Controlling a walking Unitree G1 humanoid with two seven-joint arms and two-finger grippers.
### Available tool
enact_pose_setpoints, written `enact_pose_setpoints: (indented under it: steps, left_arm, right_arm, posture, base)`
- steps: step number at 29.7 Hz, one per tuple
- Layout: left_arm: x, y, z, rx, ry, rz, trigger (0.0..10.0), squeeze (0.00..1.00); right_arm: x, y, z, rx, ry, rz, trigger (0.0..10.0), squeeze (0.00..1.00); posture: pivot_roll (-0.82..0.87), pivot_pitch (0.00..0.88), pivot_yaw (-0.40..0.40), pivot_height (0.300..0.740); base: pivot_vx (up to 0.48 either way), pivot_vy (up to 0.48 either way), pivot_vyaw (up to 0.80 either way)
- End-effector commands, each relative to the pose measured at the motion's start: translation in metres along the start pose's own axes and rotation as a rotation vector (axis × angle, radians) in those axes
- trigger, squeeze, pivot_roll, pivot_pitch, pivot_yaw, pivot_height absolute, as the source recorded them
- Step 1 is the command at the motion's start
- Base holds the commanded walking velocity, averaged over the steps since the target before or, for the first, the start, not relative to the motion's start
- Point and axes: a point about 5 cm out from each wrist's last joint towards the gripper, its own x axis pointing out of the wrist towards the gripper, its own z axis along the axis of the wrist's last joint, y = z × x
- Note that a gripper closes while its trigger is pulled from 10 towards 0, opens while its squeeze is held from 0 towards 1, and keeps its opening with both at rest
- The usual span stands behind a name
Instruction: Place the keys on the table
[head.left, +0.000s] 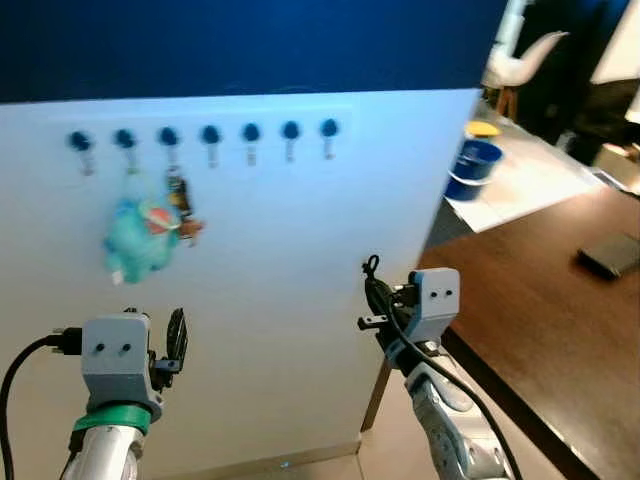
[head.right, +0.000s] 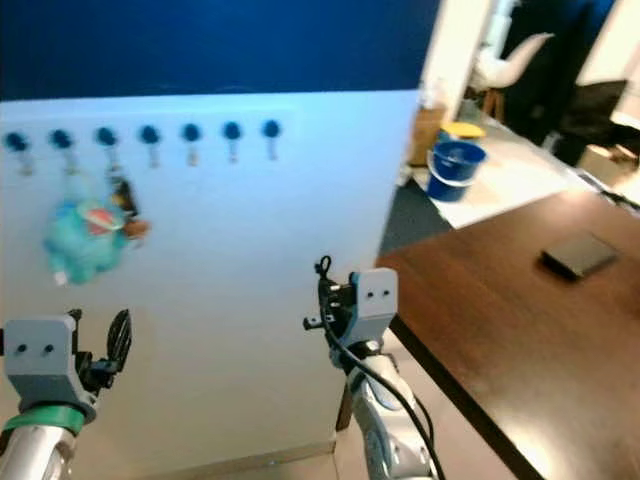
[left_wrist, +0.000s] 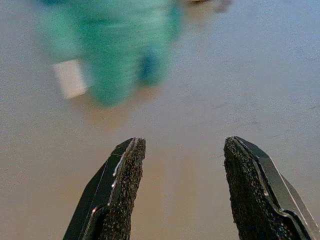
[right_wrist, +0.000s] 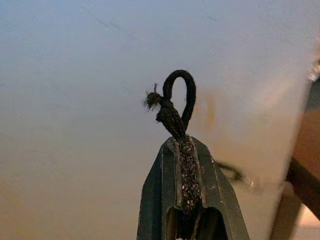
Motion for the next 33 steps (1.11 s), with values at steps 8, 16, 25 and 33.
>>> enact_pose_setpoints:
  steps: [8,16,25,33]
  left_arm:
    - [-0.007,-0.004,-0.027,0.026,0.121,-0.045,10.0,0.0]
    - [-0.008,-0.004,-0.028,0.005,0.136,-0.026,10.0,0.0]
    - [-0.012,0.002,-0.03,0.003,0.13,-0.004,10.0,0.0]
    - [-0.006,0.002,-0.036,-0.028,0.159,-0.003,10.0,0.0]
  right_arm:
    - [-0.016,-0.01,-0.015,-0.059,0.078,-0.009,10.0,0.0]
    - [-0.019,-0.016,-0.023,-0.085,0.117,-0.04,10.0,0.0]
    - [-0.012,-0.017,-0.023,-0.125,0.108,-0.023,10.0,0.0]
    - [-0.009,-0.02,-0.02,-0.129,0.092,-0.052,10.0,0.0]
  posture:
    - [-0.17,0.033,0.118,0.74]
    - [-0.14,0.041,0.102,0.74]
    - [-0.12,0.043,0.096,0.74]
    - [-0.16,0.032,0.134,0.74]
  base:
    - [0.0,0.0,-0.8]
    - [0.0,0.0,-0.8]
    - [0.0,0.0,-0.8]
    - [0.0,0.0,-0.8]
